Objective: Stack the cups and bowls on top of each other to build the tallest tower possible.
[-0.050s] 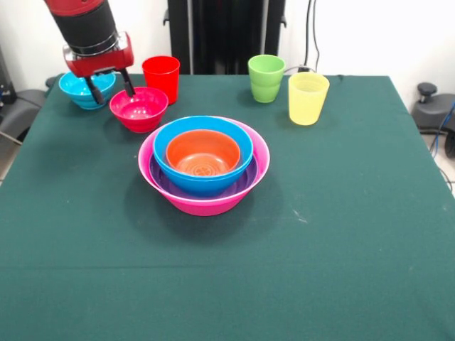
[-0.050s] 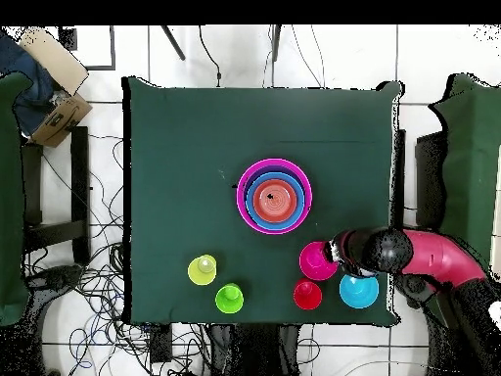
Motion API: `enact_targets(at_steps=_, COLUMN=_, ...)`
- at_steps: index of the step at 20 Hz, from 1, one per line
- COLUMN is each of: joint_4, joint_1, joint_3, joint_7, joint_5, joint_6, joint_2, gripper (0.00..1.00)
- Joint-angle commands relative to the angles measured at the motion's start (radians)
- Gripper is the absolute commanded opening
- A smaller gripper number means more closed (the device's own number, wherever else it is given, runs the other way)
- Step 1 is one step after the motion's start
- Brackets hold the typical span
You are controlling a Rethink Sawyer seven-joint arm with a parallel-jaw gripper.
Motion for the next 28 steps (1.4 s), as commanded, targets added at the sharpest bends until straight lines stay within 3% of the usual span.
enact_targets(at_steps=1, joint_4=-0.043, joint_1=0.016, joint_3=0.039, joint_7=-0.172, joint_5=-0.052, joint_6=-0.004, joint_2=0.027, gripper=1.0)
enact_targets(at_steps=10, joint_4=-0.029, joint_1=0.023, joint_3=0.008, joint_7=-0.113, joint_5=-0.116, joint_6=-0.106, joint_2=0.082, gripper=1.0)
enact_targets(at_steps=28, joint_4=-0.046, joint_1=0.006, joint_3=0.02, joint_7=-0.142, joint_5=-0.118, joint_6=-0.088, joint_2=0.095, gripper=1.0)
